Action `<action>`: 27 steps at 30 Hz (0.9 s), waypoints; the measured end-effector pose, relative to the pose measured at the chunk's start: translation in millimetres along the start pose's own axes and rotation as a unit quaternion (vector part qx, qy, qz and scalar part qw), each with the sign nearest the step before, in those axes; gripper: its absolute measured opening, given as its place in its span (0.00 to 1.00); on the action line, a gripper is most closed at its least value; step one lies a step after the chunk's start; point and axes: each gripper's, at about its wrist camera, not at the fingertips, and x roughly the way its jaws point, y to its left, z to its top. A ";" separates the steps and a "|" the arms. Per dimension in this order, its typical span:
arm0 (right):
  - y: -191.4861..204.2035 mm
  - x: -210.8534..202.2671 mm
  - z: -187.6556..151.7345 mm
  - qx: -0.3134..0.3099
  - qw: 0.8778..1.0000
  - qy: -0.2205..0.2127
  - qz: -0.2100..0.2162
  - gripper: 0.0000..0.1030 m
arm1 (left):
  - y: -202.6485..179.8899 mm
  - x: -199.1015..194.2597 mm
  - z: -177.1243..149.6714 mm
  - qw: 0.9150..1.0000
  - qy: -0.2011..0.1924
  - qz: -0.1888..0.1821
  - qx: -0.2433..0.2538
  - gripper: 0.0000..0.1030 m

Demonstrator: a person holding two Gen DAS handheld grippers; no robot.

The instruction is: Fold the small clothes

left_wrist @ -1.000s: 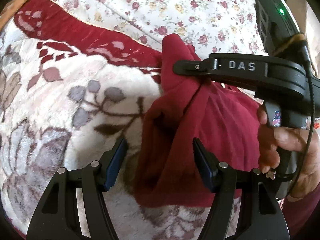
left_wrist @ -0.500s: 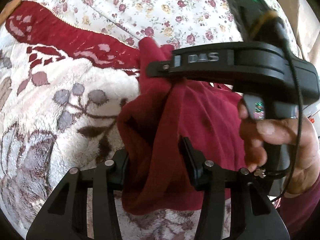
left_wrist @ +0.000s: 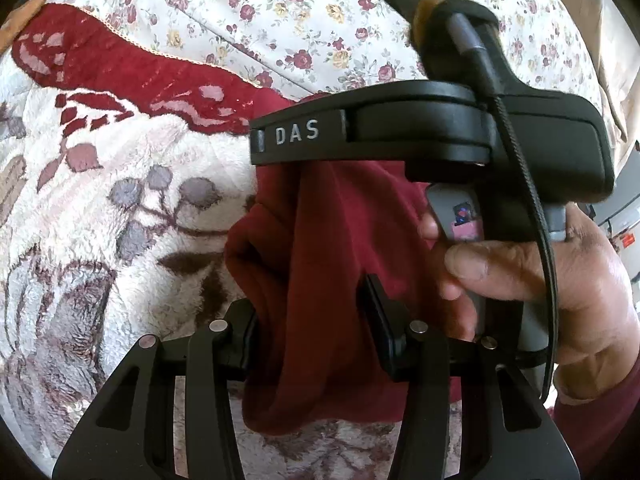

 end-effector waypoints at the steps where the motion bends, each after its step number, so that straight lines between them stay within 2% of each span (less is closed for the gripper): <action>1: -0.7 -1.2 -1.1 0.003 1.000 -0.004 0.001 0.45 | -0.3 0.6 -0.4 1.000 0.000 0.001 0.000 0.44; 6: -6.3 -12.8 -8.6 0.012 0.999 -0.027 0.016 0.32 | 0.5 2.9 -3.8 1.000 -0.001 0.002 -0.006 0.48; 11: -24.7 -28.6 -14.5 0.054 0.996 -0.041 0.065 0.27 | -0.8 -2.2 -9.4 1.000 -0.003 -0.003 -0.015 0.47; 14: -33.6 -39.8 -20.8 0.069 0.993 -0.054 0.082 0.26 | -6.5 -11.9 -11.3 0.999 -0.005 -0.027 -0.017 0.27; 16: -38.9 -47.3 -25.6 0.078 0.991 -0.060 0.089 0.25 | -13.1 -21.3 -12.0 0.999 -0.018 -0.026 -0.012 0.23; 20: -50.3 -66.2 -32.0 0.090 0.988 -0.077 0.100 0.24 | -34.3 -39.3 -10.2 0.999 -0.030 -0.036 0.000 0.21; 24: -69.6 -94.6 -39.1 0.100 0.984 -0.098 0.109 0.23 | -67.5 -52.1 -11.3 0.998 -0.038 -0.038 0.039 0.20; 27: -89.2 -118.4 -49.7 0.111 0.981 -0.116 0.112 0.22 | -99.7 -56.1 -9.9 0.996 -0.040 -0.054 0.066 0.20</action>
